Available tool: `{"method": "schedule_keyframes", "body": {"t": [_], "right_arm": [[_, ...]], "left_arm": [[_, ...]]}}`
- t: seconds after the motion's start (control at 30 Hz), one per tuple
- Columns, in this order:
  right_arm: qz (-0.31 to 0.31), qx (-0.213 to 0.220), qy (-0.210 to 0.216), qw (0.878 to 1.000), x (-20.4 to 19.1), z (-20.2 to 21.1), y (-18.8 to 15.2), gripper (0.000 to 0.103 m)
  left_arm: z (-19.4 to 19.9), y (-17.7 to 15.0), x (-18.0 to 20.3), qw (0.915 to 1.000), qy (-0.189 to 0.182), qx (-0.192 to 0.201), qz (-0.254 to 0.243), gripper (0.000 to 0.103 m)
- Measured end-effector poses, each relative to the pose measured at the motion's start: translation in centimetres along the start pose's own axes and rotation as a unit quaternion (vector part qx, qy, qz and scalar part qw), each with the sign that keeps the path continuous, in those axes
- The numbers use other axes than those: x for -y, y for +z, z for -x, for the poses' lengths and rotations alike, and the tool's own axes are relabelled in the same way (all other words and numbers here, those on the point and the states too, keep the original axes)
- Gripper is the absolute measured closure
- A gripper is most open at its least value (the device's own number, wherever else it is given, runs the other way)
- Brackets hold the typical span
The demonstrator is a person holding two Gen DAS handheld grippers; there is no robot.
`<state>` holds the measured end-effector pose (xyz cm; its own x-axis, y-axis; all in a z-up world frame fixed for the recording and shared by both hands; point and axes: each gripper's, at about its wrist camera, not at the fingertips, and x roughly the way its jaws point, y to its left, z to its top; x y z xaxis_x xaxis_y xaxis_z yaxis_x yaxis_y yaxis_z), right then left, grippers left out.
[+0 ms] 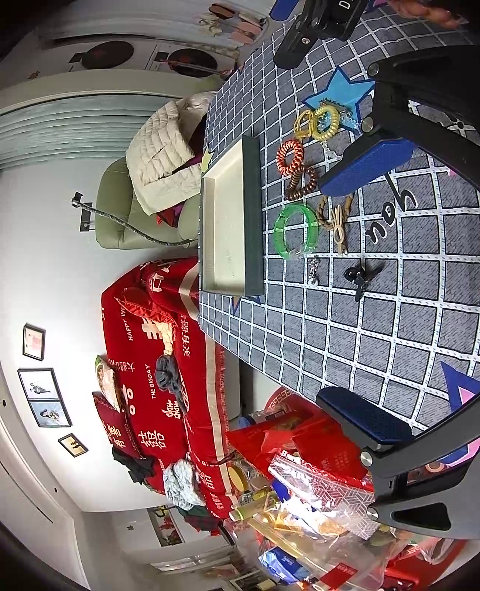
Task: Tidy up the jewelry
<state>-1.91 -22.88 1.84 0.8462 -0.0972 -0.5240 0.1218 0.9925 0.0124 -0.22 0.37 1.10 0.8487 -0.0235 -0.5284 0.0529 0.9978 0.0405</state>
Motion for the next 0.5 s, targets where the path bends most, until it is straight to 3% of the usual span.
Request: {"method": "schedule_keyframes", "body": {"t": [0.5], "right_arm": [[-0.001,0.015,0.001,1.000,-0.14,0.61,0.16,0.000]], "left_arm": [[0.58,0.15,-0.04,1.0000,-0.001,0.008,0.003,0.000]]}}
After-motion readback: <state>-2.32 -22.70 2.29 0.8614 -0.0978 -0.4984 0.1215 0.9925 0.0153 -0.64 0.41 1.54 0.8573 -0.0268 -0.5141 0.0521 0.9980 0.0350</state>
